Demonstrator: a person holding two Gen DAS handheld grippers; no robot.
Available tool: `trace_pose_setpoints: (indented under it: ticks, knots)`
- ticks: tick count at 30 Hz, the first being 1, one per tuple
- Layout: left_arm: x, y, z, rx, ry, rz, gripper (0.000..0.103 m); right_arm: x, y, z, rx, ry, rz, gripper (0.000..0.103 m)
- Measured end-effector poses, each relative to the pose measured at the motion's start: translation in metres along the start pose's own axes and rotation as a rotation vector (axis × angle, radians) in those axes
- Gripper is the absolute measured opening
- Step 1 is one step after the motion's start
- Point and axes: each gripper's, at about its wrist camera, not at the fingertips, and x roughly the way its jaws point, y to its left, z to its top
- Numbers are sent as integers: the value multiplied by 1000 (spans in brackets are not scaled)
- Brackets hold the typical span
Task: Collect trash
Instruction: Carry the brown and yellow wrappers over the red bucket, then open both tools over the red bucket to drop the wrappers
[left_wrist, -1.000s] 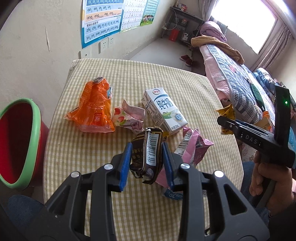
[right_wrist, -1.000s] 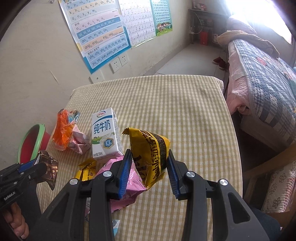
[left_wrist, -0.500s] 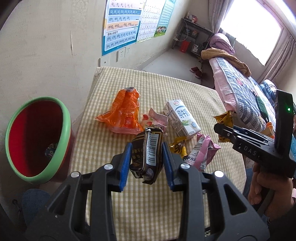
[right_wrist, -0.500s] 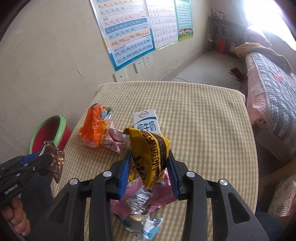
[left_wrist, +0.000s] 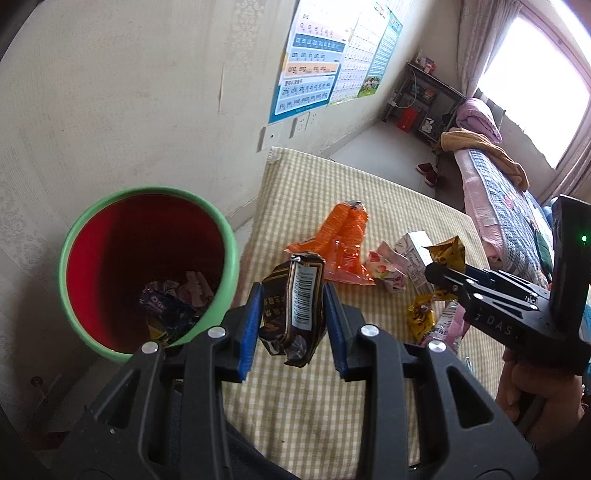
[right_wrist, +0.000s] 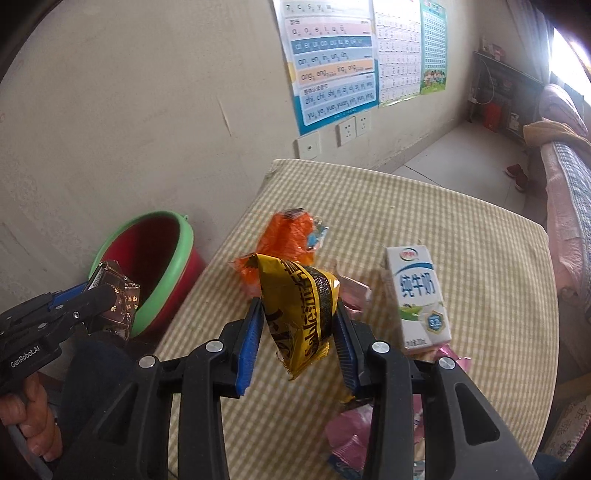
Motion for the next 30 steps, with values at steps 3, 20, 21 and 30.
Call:
trace_pose_setpoints:
  ticks: [3,20,21,30]
  knots:
    - [-4,20,3,-28,-10,19,32,11,23,8,-34,6,24,37]
    - [-13,129,11,-188,-28,125,32,77,129,39,-182,50,135,37]
    - [-12,135,12,-196,-29,128,32,81,135,39,-190,55,139,37]
    - [-3,169,23,-249,-37,136,32,116,175,44,-243,98,187,37]
